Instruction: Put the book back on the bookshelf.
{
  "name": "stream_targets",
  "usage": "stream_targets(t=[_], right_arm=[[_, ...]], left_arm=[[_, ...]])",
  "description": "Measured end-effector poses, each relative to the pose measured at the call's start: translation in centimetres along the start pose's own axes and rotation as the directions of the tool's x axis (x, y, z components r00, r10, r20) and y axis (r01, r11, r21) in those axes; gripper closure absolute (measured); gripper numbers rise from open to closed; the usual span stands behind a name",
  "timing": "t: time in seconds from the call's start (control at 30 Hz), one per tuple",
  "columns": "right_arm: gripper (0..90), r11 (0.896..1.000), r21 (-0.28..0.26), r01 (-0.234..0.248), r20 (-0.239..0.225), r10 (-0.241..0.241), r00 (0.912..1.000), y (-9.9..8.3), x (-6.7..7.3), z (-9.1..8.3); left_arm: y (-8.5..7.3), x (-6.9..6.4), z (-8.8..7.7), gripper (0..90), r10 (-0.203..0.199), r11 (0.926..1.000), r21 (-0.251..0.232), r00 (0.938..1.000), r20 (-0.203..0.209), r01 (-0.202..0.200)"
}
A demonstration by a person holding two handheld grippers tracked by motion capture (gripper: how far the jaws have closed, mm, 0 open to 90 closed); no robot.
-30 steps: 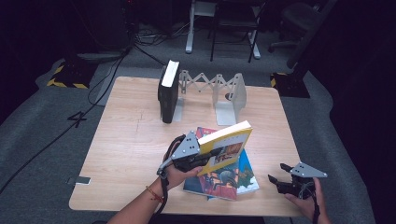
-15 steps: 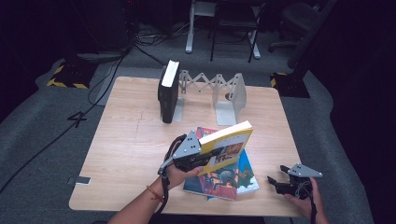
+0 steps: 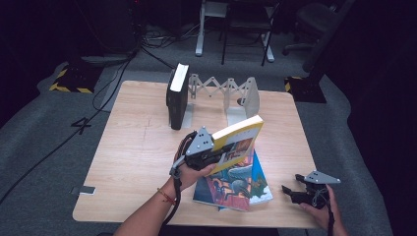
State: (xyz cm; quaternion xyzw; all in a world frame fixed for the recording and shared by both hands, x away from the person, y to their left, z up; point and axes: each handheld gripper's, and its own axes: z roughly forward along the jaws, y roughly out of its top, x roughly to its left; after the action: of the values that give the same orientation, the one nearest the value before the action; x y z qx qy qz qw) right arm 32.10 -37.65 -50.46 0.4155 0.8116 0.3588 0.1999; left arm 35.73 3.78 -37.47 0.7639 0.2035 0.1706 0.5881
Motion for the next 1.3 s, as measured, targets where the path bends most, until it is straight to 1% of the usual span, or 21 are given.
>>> stream_targets(t=[0.07,0.17,0.23,0.27,0.33,0.37,0.4,0.43,0.53,0.57,0.67,0.7,0.83,0.9,0.97,1.03,1.07,1.13,1.2,1.23,1.3], right_arm=[[22.8,1.000,-0.001,0.005,0.002,-0.005,1.0000,0.0,0.0,0.0],[22.8,1.000,-0.001,0.005,0.001,-0.005,1.0000,0.0,0.0,0.0],[22.8,1.000,-0.001,0.005,0.000,-0.005,1.0000,0.0,0.0,0.0],[22.8,1.000,-0.001,0.007,-0.002,-0.007,1.0000,0.0,0.0,0.0],[22.8,1.000,-0.001,0.009,-0.004,-0.009,0.9999,0.0,0.1,0.0],[22.8,1.000,-0.001,0.009,-0.004,-0.009,0.9999,0.0,0.1,0.0],[22.8,1.000,-0.001,0.009,-0.005,-0.009,0.9999,0.0,0.1,0.0],[22.8,1.000,-0.001,0.009,-0.005,-0.009,0.9999,0.0,0.0,0.0],[22.8,1.000,0.000,0.009,-0.007,-0.009,0.9999,0.0,0.0,0.0],[22.8,1.000,0.000,0.010,-0.008,-0.010,0.9999,0.0,0.0,0.0],[22.8,1.000,0.000,0.012,-0.012,-0.012,0.9999,0.0,0.1,0.0],[22.8,1.000,0.000,0.013,-0.013,-0.013,0.9998,0.0,0.0,0.0],[22.6,1.000,0.001,0.011,-0.018,-0.011,0.9998,0.0,0.0,0.0],[22.5,1.000,0.002,0.008,-0.020,-0.008,0.9998,0.0,0.0,0.0],[22.5,1.000,0.003,0.006,-0.024,-0.006,0.9997,0.0,-0.1,0.0],[22.4,1.000,0.003,0.001,-0.027,-0.001,0.9996,0.0,-0.1,0.0],[22.4,1.000,0.004,0.001,-0.028,-0.001,0.9996,0.0,-0.1,0.0],[22.3,1.000,0.003,0.002,-0.027,-0.002,0.9996,0.0,-0.1,0.0],[22.2,1.000,0.004,0.000,-0.027,0.000,0.9996,0.0,-0.1,0.0],[22.2,1.000,0.005,0.001,-0.028,0.000,0.9996,0.0,-0.1,0.0],[22.1,1.000,0.004,0.000,-0.027,0.000,0.9996,0.0,-0.1,0.0]], left_arm=[[0.2,0.5,-0.1,75.1,0.000,1.0000,0.003,0.9995,-0.033,0.000],[0.3,1.4,-0.5,75.1,-0.015,0.9999,0.002,0.9968,-0.079,0.015],[0.2,2.4,-1.1,75.0,-0.030,0.9996,-0.005,0.9926,-0.118,0.029],[0.2,2.7,-1.3,75.0,-0.036,0.9994,-0.009,0.9910,-0.129,0.035],[0.1,3.6,-1.9,75.0,-0.053,0.9986,-0.015,0.9851,-0.164,0.051],[0.1,3.9,-2.1,75.0,-0.052,0.9986,-0.017,0.9829,-0.176,0.050],[0.1,3.9,-2.1,75.0,-0.052,0.9986,-0.017,0.9829,-0.176,0.050],[0.0,4.5,-2.7,75.0,-0.058,0.9983,-0.020,0.9751,-0.214,0.055],[-0.2,5.4,-3.3,75.0,-0.067,0.9977,-0.024,0.9643,-0.256,0.063],[-0.3,5.7,-3.5,75.1,-0.069,0.9976,-0.022,0.9590,-0.275,0.065],[-0.6,6.6,-4.0,75.0,-0.081,0.9966,-0.018,0.9303,-0.358,0.080],[-0.7,6.8,-4.1,75.0,-0.085,0.9963,-0.018,0.9230,-0.375,0.085],[-1.5,8.1,-4.3,75.1,-0.094,0.9946,-0.002,0.8875,-0.451,0.104],[-1.9,8.8,-4.3,75.1,-0.115,0.9920,-0.007,0.8751,-0.470,0.126],[-2.3,9.3,-4.2,75.1,-0.129,0.9898,-0.009,0.8650,-0.485,0.143],[-2.5,9.8,-3.9,75.0,-0.132,0.9889,-0.007,0.8542,-0.503,0.148],[-2.6,10.0,-3.8,75.1,-0.128,0.9889,-0.001,0.8477,-0.515,0.148],[-2.9,10.4,-3.6,75.1,-0.146,0.9863,-0.012,0.8326,-0.534,0.165],[-3.0,10.7,-3.5,75.0,-0.156,0.9847,-0.019,0.8297,-0.536,0.173],[-3.1,10.9,-3.3,75.0,-0.159,0.9841,-0.020,0.8256,-0.541,0.177],[-3.2,11.1,-2.9,75.0,-0.160,0.9834,-0.019,0.8146,-0.558,0.180]])
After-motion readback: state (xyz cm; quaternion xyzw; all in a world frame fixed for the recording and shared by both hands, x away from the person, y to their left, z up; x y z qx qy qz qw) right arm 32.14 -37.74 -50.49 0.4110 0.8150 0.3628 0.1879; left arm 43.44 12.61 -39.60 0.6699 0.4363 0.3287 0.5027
